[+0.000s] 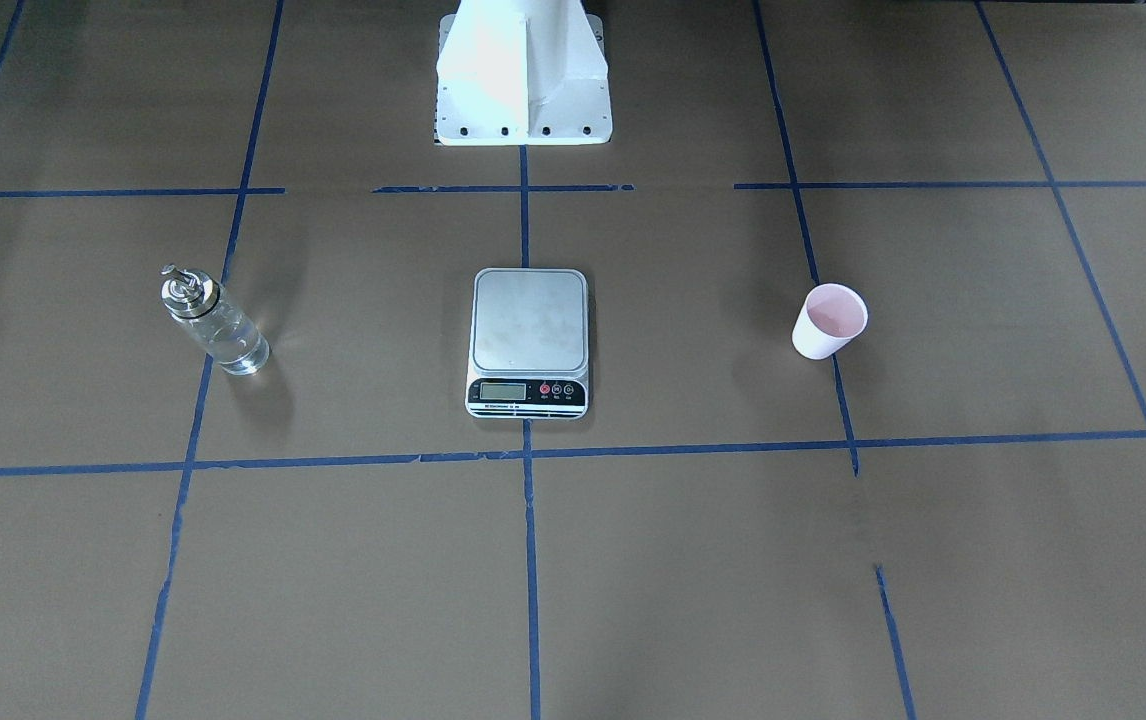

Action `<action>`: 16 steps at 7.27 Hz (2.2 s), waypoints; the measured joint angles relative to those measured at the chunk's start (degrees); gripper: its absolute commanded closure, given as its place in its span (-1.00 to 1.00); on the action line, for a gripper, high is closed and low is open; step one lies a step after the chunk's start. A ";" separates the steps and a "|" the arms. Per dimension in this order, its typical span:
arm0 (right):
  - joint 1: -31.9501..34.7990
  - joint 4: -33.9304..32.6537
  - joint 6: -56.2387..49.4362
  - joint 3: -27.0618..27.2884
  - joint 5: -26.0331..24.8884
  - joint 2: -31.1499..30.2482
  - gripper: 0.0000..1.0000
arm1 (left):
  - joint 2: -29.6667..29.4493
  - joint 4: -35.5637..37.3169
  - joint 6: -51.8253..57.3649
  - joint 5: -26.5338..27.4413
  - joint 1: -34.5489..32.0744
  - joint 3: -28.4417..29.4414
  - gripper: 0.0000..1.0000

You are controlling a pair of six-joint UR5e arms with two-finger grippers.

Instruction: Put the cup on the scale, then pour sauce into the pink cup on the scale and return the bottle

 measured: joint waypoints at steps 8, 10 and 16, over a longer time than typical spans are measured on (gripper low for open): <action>-0.39 1.90 0.63 0.26 -0.04 4.36 -1.00 | -0.25 -6.97 -0.25 -0.15 1.14 -1.85 -1.00; -0.39 9.26 0.76 0.43 -0.23 5.06 -1.00 | -0.54 -17.52 -0.34 -0.14 1.13 -1.76 -1.00; -0.29 15.72 1.12 1.22 2.00 4.92 -1.00 | -3.34 -43.12 -1.19 -0.73 1.98 3.90 -1.00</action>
